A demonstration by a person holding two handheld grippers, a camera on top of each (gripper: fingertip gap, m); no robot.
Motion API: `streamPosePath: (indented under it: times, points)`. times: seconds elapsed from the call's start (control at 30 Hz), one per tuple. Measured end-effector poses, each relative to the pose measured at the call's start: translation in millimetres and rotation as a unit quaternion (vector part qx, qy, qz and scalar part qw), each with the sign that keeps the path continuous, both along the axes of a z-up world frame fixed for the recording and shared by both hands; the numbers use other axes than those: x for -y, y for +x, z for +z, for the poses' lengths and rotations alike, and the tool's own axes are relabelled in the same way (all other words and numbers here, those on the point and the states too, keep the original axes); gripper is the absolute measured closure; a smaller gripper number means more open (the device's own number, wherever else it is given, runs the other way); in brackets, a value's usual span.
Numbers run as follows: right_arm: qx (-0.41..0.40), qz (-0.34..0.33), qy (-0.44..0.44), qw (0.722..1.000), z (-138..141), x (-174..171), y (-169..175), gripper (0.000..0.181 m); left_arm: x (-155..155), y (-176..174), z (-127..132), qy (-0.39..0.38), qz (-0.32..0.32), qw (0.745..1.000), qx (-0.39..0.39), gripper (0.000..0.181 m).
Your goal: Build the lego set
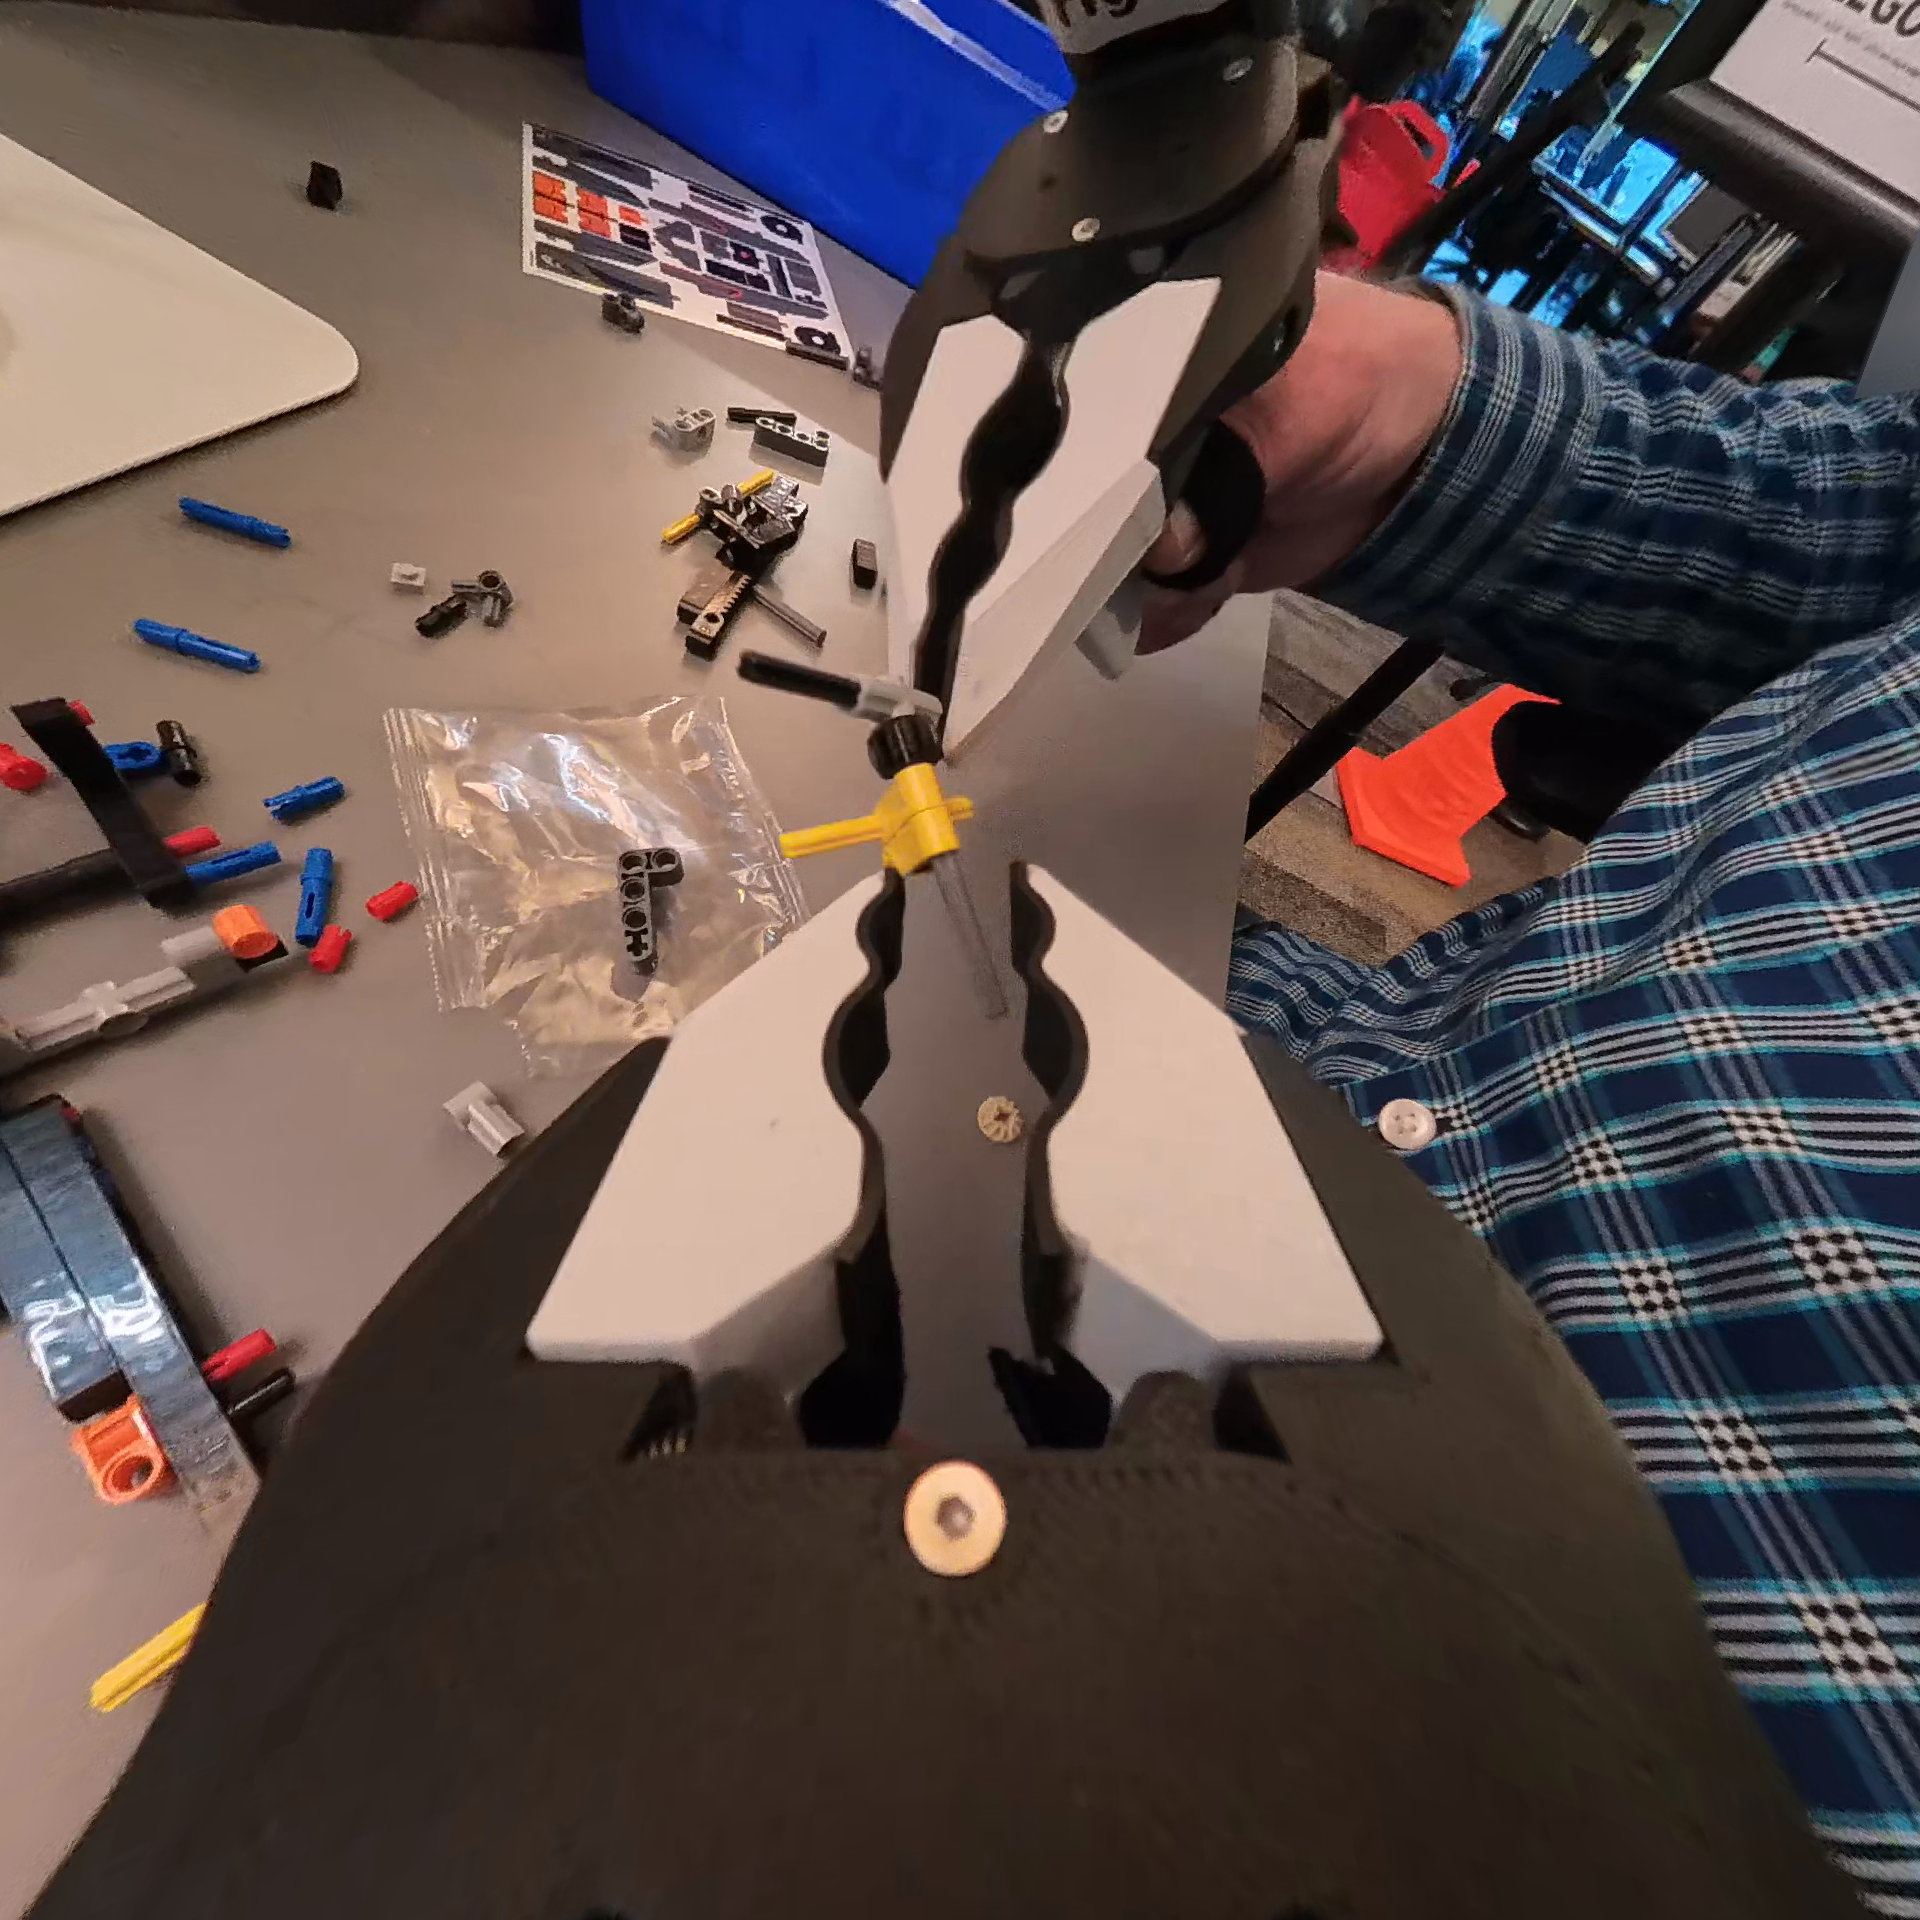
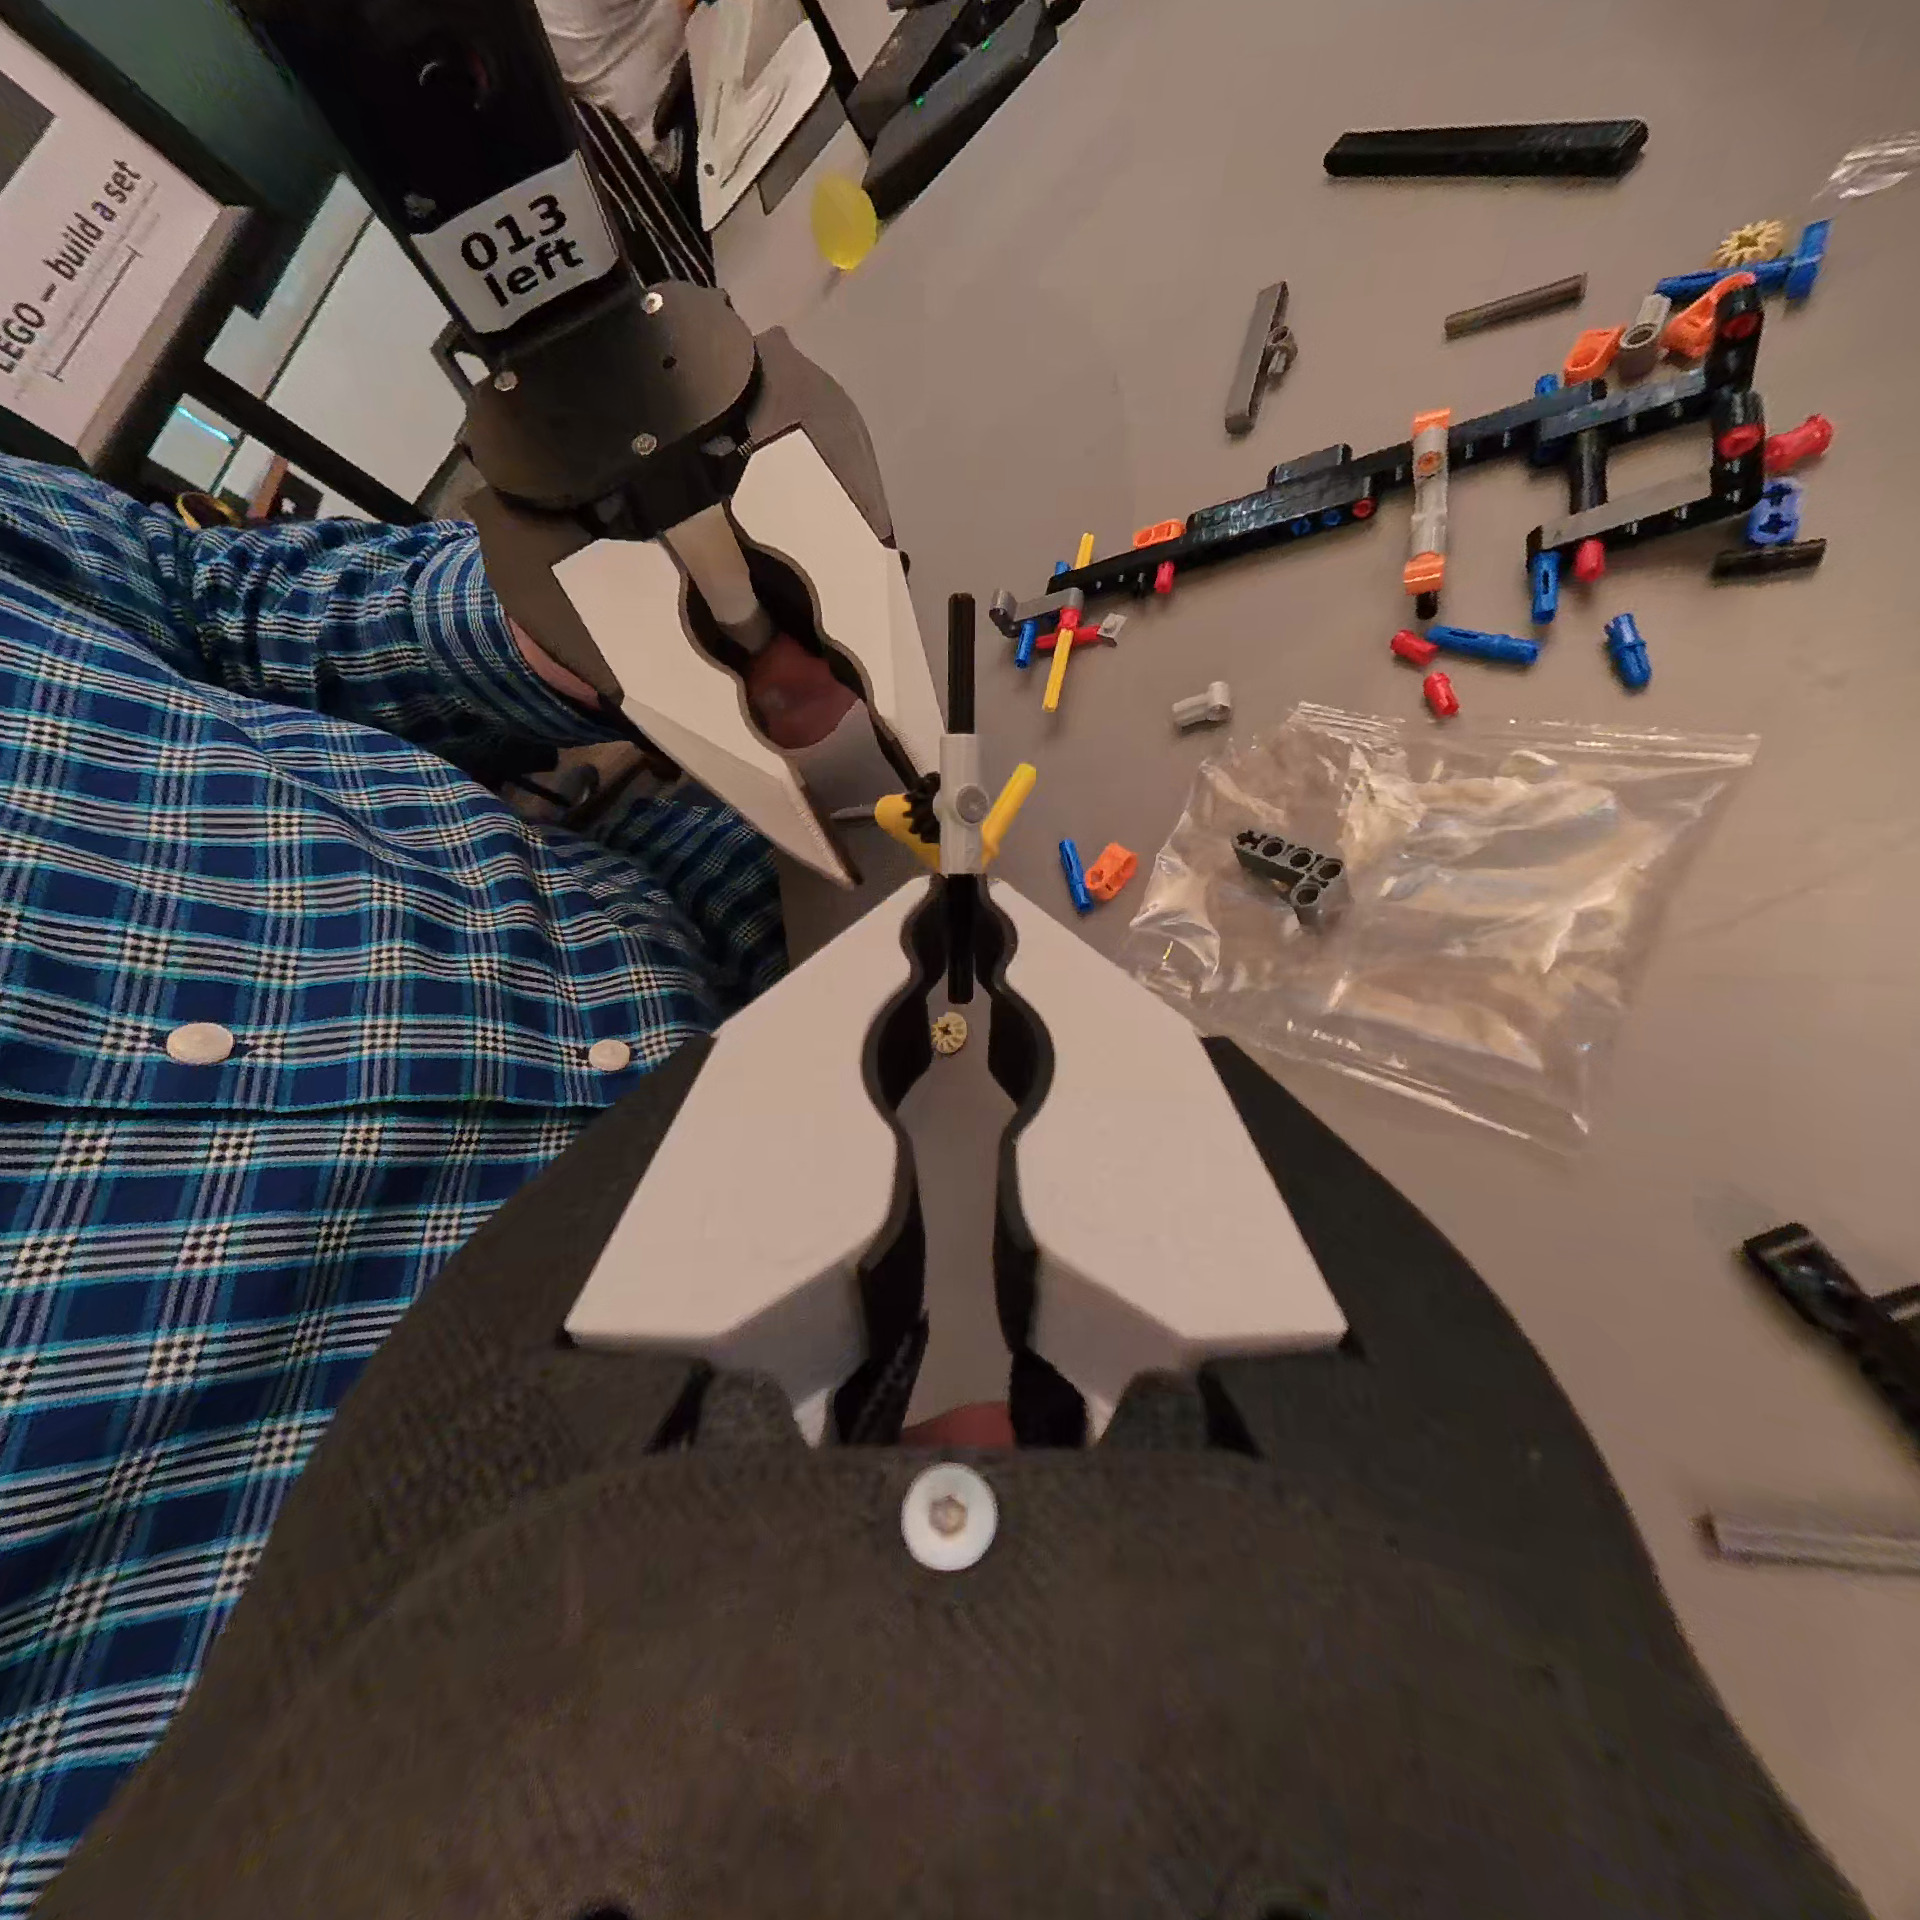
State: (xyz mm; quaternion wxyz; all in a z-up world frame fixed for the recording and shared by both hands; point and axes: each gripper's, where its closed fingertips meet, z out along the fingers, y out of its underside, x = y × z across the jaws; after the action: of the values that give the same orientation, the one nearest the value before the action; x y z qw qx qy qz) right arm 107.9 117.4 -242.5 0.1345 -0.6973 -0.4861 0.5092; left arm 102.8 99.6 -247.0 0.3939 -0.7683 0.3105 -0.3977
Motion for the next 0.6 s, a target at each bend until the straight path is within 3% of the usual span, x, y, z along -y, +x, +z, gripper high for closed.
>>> streamPosePath:
  times: [0.23, 0.37, 0.5, 0.6]
  points:
    - [0.006, 0.026, 0.032, 0.999, 1.8, -2.5, -8.4, 0.180, -7.9, -20.7, 13.9, 0.020, 0.024, 0.999, -0.010, 0.151]
    - [0.023, 0.050, 0.071, 0.996, 2.0, -1.1, -13.2, 0.180, -20.6, -37.5, 32.5, 0.067, 0.038, 0.995, -0.070, 0.146]
    - [0.040, 0.080, 0.104, 0.991, 3.1, 2.9, -19.0, 0.180, -25.2, -37.9, 36.4, 0.108, 0.000, 0.980, -0.166, 0.146]
    - [0.063, 0.105, 0.135, 0.983, 0.6, 5.0, -22.1, 0.180, -19.7, -32.4, 27.7, 0.107, -0.051, 0.970, -0.214, 0.157]
